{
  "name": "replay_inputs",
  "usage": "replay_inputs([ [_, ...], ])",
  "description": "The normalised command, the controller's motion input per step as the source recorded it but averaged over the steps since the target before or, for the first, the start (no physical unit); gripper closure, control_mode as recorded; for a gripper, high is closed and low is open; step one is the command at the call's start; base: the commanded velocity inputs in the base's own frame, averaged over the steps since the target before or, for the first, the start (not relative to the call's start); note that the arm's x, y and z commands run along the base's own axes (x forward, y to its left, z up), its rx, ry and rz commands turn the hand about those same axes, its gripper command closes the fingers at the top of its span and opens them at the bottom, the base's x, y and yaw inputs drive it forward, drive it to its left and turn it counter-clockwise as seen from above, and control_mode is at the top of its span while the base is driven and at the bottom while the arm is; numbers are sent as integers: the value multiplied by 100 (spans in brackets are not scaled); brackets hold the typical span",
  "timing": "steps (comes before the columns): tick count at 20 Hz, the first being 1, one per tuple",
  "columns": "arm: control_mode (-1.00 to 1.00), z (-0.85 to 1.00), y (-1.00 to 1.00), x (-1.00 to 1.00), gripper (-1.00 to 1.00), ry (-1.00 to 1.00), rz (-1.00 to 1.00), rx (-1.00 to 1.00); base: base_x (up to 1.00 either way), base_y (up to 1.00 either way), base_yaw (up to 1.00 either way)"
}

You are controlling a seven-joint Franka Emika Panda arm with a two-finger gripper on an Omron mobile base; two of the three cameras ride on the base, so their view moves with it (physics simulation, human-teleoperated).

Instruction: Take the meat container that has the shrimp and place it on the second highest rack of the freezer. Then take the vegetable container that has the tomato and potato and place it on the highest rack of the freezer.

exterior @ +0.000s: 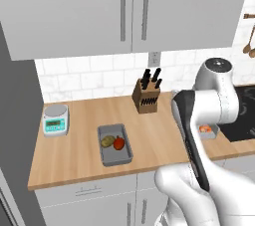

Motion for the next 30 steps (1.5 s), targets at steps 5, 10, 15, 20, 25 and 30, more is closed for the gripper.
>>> replay_inputs([
  [5,-100,-8,40,5,-100,2,50,4,0,0,0],
  [10,-100,-40,51,0,-100,11,85,0,0,0,0],
  [15,-100,-40,68,0,-100,17,82,-4,0,0,0],
  [20,-100,-17,91,1,-100,12,60,-13,0,0,0],
  [25,-100,-32,67,1,-100,2,25,-14,0,0,0],
  [30,-100,-41,19,22,-100,-4,5,-4,0,0,0],
])
